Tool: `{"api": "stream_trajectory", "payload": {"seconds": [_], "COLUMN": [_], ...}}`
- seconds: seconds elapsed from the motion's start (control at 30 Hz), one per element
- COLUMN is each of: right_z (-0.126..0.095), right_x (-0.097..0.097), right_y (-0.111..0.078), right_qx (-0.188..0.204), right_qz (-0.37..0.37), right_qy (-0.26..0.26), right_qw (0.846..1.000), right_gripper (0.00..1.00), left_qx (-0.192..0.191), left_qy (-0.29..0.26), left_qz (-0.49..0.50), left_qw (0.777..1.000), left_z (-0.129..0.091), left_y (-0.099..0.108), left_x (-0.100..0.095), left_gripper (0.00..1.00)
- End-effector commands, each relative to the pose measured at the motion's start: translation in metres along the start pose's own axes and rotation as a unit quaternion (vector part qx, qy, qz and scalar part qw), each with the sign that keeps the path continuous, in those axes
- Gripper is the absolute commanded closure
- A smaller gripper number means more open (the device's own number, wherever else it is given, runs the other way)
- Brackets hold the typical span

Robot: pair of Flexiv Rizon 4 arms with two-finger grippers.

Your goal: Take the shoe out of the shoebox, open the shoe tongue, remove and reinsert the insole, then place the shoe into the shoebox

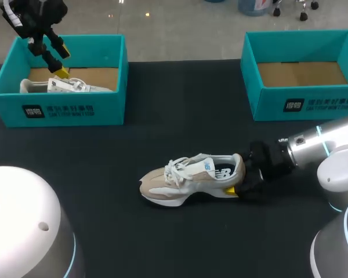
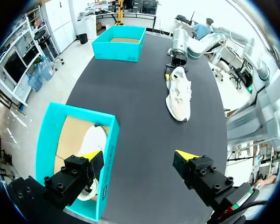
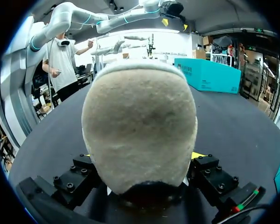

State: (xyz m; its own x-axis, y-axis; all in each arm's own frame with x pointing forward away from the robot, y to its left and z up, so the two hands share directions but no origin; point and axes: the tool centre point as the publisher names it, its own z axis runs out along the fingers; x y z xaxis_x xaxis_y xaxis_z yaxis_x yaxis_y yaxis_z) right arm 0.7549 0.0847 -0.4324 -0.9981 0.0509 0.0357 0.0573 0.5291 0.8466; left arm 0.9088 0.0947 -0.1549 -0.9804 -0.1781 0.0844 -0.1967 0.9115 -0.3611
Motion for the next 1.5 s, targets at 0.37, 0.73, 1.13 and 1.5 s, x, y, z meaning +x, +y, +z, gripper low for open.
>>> {"api": "stream_trajectory", "payload": {"seconds": [0.37, 0.73, 1.13, 1.5], "right_z": [0.005, 0.005, 0.005, 0.005], "right_x": [0.002, 0.002, 0.002, 0.002], "right_y": [-0.002, -0.002, -0.002, -0.002], "right_qx": [0.002, 0.002, 0.002, 0.002], "right_qz": [0.0, 0.0, 0.0, 0.0], "right_qy": [-0.001, -0.001, -0.001, -0.001], "right_qw": [1.0, 1.0, 1.0, 1.0], "right_gripper": [1.0, 1.0, 1.0, 1.0], "left_qx": [0.011, 0.018, 0.009, -0.023], "left_qy": [-0.028, -0.054, -0.063, -0.054], "left_qz": [-0.232, -0.437, -0.52, -0.505], "left_qw": [0.972, 0.898, 0.852, 0.861], "left_z": [0.021, 0.032, 0.07, 0.113], "left_y": [-0.03, -0.055, -0.104, -0.144], "left_x": [0.02, 0.044, 0.062, 0.086], "left_gripper": [0.0, 0.0, 0.0, 0.0]}}
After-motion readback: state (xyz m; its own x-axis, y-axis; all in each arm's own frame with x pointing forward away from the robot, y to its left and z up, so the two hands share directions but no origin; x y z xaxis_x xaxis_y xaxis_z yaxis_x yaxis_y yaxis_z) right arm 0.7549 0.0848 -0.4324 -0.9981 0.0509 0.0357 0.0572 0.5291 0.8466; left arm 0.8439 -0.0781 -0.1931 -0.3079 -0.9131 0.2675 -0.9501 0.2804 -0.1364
